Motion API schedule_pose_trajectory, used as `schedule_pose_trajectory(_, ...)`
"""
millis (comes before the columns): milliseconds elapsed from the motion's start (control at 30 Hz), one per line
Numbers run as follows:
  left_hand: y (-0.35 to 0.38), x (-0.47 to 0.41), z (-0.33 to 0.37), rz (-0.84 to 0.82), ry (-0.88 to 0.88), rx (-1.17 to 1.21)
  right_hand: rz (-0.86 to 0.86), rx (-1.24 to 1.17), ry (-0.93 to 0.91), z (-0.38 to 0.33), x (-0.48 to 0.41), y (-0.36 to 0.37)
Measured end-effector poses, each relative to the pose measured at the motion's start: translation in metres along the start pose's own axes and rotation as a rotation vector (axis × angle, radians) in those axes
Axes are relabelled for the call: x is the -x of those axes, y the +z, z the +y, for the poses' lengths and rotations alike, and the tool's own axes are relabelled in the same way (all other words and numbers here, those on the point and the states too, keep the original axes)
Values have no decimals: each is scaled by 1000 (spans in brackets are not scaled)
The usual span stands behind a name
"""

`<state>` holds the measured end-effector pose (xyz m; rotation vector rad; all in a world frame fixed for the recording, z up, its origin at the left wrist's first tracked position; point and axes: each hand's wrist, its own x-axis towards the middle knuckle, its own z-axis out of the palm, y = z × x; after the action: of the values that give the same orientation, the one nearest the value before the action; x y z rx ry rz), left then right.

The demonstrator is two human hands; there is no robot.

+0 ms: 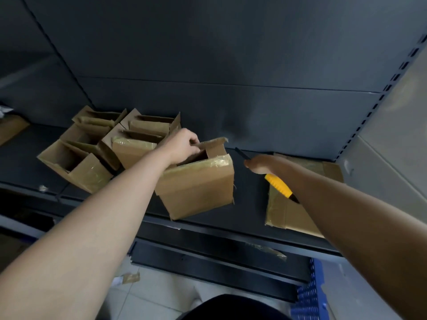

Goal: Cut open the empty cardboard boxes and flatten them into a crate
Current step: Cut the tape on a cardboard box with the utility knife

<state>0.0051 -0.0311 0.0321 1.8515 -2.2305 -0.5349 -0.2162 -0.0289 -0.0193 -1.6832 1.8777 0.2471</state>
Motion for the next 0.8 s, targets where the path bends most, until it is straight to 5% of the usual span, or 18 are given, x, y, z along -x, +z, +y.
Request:
schedule_pose_trajectory(233, -23, 19, -24, 64, -101, 70, -90, -130, 0, -28, -25, 27)
schedule_pose_trajectory(533, -32, 40, -38, 149, -229, 269, -61, 159, -46, -19, -71, 71)
schedule_pose_trajectory(667, -30, 39, -33, 179, -248, 303, 122, -603, 75, -21, -64, 56)
schedule_pose_trajectory(800, -29, 33, -29, 267, -262, 339, -137, -1218, 44, -14, -45, 20)
